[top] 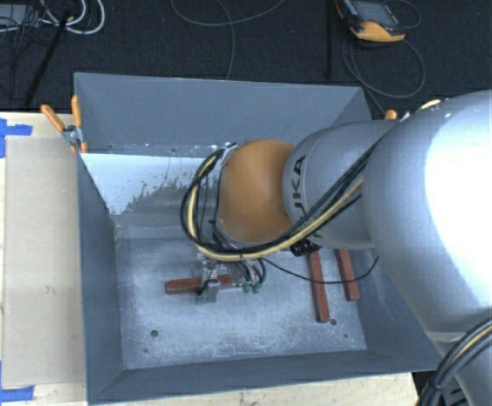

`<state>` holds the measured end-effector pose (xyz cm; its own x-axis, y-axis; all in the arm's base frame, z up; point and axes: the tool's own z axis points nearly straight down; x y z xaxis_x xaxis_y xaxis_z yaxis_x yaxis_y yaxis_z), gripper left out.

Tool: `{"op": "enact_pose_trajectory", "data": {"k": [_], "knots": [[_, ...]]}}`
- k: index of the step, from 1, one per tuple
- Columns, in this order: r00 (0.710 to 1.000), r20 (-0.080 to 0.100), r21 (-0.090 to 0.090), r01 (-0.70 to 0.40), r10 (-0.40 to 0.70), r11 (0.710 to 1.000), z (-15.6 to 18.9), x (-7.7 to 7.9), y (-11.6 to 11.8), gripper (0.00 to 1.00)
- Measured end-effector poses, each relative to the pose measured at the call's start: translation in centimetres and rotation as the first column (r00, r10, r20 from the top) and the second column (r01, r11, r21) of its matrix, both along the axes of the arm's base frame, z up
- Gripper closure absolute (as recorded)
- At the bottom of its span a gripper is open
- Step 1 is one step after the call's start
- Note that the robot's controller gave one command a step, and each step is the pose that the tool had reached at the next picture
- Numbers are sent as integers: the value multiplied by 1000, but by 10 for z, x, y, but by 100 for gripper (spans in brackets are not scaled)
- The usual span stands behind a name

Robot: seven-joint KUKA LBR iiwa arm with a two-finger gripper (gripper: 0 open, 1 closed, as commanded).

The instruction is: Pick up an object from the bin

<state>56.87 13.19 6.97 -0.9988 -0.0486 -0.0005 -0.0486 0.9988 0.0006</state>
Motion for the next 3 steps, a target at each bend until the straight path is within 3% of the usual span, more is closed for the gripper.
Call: {"op": "enact_pose_trajectory", "data": {"k": [1, 2, 3], "knots": [[1000, 8, 2, 3, -3, 1000, 158, -5, -3, 100], [1000, 0, 0, 2, -2, 1000, 153, -6, -3, 0], [974, -9, 0, -224, 224, 975, 11, -41, 38, 0]]}}
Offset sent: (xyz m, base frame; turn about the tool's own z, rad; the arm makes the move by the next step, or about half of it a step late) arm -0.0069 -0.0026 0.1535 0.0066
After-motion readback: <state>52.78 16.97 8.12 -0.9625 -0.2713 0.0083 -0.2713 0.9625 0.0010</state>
